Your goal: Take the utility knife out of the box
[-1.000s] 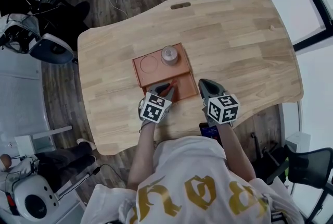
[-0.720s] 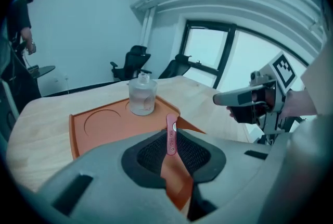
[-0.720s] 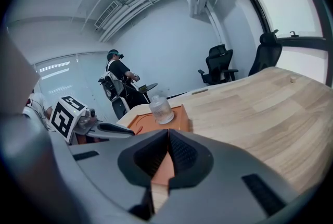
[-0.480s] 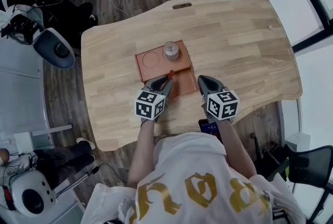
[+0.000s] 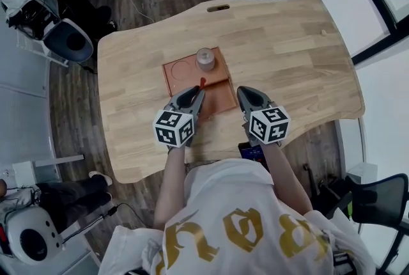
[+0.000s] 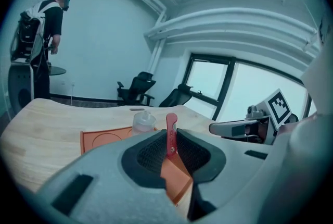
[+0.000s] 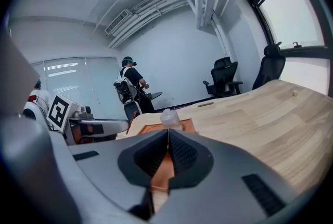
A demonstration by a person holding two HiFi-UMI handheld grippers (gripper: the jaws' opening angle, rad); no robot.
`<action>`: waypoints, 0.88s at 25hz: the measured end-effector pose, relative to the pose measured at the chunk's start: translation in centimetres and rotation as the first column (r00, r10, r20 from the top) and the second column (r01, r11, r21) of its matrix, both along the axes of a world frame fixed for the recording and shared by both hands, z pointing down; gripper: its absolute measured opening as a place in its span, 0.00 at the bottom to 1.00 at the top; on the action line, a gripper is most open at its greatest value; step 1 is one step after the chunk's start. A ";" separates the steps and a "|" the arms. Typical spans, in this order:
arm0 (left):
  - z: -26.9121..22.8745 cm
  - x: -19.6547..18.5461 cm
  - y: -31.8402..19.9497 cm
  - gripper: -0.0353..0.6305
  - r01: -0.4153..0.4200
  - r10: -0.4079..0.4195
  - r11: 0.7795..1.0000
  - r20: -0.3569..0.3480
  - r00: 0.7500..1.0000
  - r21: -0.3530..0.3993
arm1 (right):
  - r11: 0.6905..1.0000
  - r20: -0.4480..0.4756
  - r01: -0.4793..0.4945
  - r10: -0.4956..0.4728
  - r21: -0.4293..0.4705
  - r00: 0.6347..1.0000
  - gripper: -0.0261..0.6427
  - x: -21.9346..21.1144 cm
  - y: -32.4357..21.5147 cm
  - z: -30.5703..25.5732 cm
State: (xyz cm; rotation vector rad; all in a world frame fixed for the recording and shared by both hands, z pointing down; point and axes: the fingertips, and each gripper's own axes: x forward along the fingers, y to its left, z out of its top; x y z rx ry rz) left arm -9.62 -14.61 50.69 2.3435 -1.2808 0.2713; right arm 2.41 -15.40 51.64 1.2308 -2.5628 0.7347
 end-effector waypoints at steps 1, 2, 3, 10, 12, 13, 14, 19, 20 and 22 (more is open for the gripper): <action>-0.8 -0.2 0.2 0.14 0.010 -0.010 1.000 -0.015 1.000 0.019 | 1.000 -0.003 -0.004 0.004 0.011 1.000 0.06 0.0 0.1 -0.3; -1.6 -0.3 0.4 0.14 0.021 -0.020 0.999 -0.032 0.999 0.040 | 1.000 -0.008 -0.005 0.006 0.023 1.000 0.06 0.0 0.2 -0.5; -2.4 -0.5 0.6 0.14 0.031 -0.028 0.998 -0.046 0.999 0.061 | 0.999 -0.014 -0.005 0.006 0.035 1.000 0.06 0.1 0.2 -0.8; -4.3 -1.6 2.0 0.14 0.074 -0.069 0.990 -0.052 0.996 0.120 | 0.997 0.040 -0.028 0.025 0.075 0.999 0.06 0.3 0.6 -2.4; -4.7 -2.2 2.4 0.14 0.094 -0.088 0.986 -0.050 0.995 0.139 | 0.995 0.010 -0.010 0.009 0.098 1.000 0.06 0.0 1.2 -2.8; -5.0 -2.4 2.7 0.14 0.104 -0.097 0.983 -0.052 0.994 0.149 | 0.994 -0.014 0.000 0.002 0.111 1.000 0.06 -0.2 1.5 -3.0; -5.2 -2.6 2.9 0.14 0.112 -0.104 0.981 -0.056 0.993 0.158 | 0.992 -0.030 0.005 -0.001 0.124 1.000 0.06 -0.3 1.8 -3.2; -6.4 -2.7 3.7 0.14 0.126 -0.117 0.972 -0.053 0.992 0.200 | 0.977 -0.032 -0.037 0.045 0.211 0.998 0.06 0.2 2.3 -5.1; -6.6 -2.7 3.8 0.14 0.126 -0.118 0.969 -0.051 0.992 0.212 | 0.974 -0.028 -0.045 0.053 0.224 0.998 0.06 0.2 2.3 -5.5; -6.9 -2.8 4.0 0.14 0.127 -0.119 0.966 -0.047 0.992 0.226 | 0.972 -0.015 -0.054 0.059 0.229 0.998 0.06 0.1 2.2 -6.0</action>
